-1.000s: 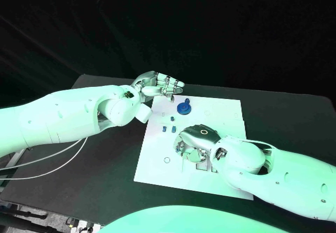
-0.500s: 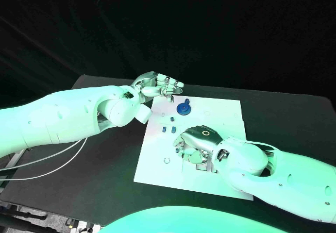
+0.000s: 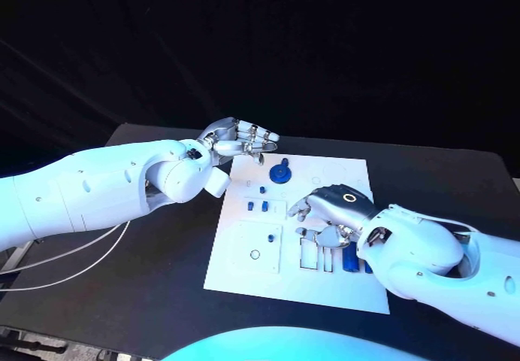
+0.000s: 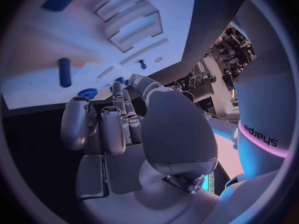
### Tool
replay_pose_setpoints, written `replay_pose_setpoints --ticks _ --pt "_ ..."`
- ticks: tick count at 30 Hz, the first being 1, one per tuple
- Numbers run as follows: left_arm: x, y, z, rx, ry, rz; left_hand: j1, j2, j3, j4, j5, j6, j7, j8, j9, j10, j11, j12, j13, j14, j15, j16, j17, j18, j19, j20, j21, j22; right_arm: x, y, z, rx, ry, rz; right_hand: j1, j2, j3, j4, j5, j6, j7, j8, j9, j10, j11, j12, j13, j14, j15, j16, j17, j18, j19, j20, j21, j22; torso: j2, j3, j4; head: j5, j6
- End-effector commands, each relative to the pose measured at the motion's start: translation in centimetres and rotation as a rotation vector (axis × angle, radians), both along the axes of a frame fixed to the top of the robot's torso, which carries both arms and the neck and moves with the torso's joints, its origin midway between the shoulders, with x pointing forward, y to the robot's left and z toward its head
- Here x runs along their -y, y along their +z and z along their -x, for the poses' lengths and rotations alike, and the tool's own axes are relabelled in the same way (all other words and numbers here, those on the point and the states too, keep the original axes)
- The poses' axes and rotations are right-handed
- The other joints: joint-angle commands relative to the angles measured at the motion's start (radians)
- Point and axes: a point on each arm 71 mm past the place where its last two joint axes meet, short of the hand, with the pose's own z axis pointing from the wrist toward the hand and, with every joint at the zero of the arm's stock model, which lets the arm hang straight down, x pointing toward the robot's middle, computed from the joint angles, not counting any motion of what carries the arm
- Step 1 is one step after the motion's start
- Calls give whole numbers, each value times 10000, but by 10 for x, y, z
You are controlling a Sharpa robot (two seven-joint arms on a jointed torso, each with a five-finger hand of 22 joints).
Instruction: Assemble the parts on the task board
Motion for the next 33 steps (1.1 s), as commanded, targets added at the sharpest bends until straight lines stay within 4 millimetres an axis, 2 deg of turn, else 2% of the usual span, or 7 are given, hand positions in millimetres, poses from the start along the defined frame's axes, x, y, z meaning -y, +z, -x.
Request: replay_pose_setpoints --ticks 1,3,5,11,21,33 --pt "2 1 1 -17 -194 95 -34 95 -55 -4 -8 -76 -11 50 -10 -94 -14 61 16 -84 -3 -38 -13 54 -57 22 -55 -13 14 11 -10 324 -508 223 -117 -74 -114 19 21 73 18 37 4 -166 13 -35 -45 477 64 -41 -11 -54 66 13 18 814 -19 -9 -14 -148 90" --pt "2 1 1 -15 -204 100 -34 95 -55 -4 -8 -76 -11 50 -10 -94 -14 61 16 -84 -3 -38 -13 54 -57 22 -55 -13 29 17 -19 369 -840 540 -188 -148 -232 26 -5 49 -15 6 -16 -350 42 -106 -112 479 91 -27 2 -46 48 28 -31 796 -30 -19 -20 -222 138" --pt "2 0 0 -15 -206 101 -34 95 -55 -4 -8 -76 -11 50 -10 -94 -14 61 16 -84 -3 -38 -13 54 -57 22 -55 -13 38 20 -25 344 -1030 779 -261 -206 -404 38 51 16 -66 -17 -38 -497 70 -141 -160 484 115 -2 30 -41 40 48 -60 791 -26 -13 -22 -259 166" --pt "1 0 0 -15 -197 98 -34 95 -55 -4 -8 -76 -11 50 -10 -94 -14 61 16 -84 -3 -38 -13 54 -57 22 -55 -13 52 19 -34 89 -1279 1348 -329 -251 -779 47 158 -13 -137 -27 -70 -655 102 -122 -210 472 141 -10 -5 -26 9 80 -145 765 -8 -7 -10 -351 217" --pt "1 0 0 -15 -195 97 -34 95 -55 -4 -8 -76 -11 50 -10 -94 -14 61 16 -84 -3 -38 -13 54 -57 22 -55 -13 53 12 -40 -332 -1289 2052 -231 -151 -913 3 181 67 -216 11 -69 -644 97 -48 -219 467 141 -11 -21 -22 7 88 -167 766 -5 -22 4 -412 242" --pt "0 0 0 -12 -191 98 -34 95 -55 -4 -8 -76 -11 50 -10 -94 -14 61 16 -84 -3 -38 -13 54 -57 22 -55 -13 44 3 -41 -519 -1063 2086 -87 143 -951 -11 169 283 -132 62 -62 -300 -13 201 -226 468 58 2 -25 -26 43 36 -144 807 -3 -12 -7 -366 200"
